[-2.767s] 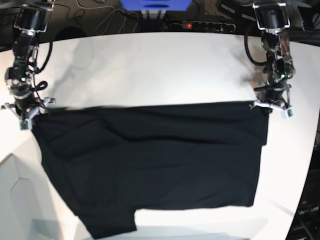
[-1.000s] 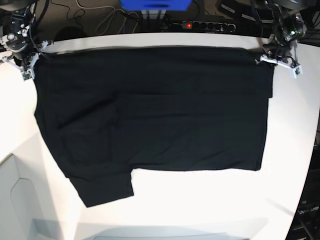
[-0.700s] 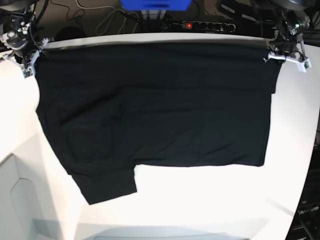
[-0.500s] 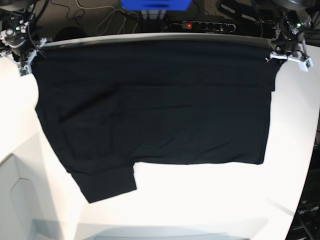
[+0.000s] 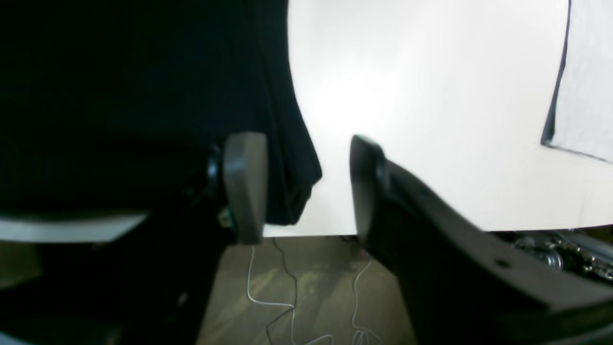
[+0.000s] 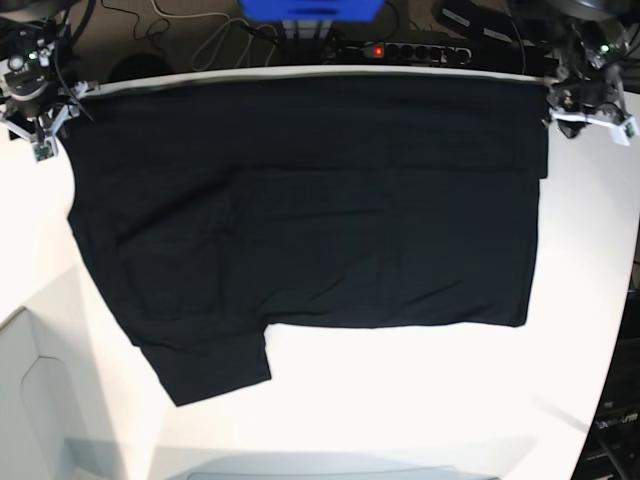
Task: Fold the T-shirt properly
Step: 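Release the edges and move both grippers to the shirt's hem corners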
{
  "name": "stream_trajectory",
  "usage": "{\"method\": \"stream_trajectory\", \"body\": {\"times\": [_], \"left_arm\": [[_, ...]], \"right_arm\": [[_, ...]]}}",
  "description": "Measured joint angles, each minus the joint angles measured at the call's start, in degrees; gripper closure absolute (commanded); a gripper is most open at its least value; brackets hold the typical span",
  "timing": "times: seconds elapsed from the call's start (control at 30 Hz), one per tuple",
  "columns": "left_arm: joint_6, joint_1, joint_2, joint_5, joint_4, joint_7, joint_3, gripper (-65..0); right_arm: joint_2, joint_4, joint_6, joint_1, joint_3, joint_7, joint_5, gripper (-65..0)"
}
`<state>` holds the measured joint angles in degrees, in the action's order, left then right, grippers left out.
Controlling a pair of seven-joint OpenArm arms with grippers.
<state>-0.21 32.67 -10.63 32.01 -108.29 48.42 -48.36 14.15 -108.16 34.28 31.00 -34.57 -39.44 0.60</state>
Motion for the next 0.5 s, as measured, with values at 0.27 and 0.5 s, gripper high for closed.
{"method": "stream_trajectory", "body": {"times": [0.27, 0.5], "left_arm": [[0.1, -5.5, 0.3, -0.2, -3.8, 0.6, -2.5, -23.5], [0.0, -17.4, 0.2, -0.6, -3.2, 4.5, -0.8, -23.5]], "right_arm": [[0.0, 0.2, -0.1, -9.6, 1.0, -0.2, -0.4, -36.5], [0.2, 4.7, 0.2, -26.9, 9.6, -0.3, -0.2, -36.9]]}}
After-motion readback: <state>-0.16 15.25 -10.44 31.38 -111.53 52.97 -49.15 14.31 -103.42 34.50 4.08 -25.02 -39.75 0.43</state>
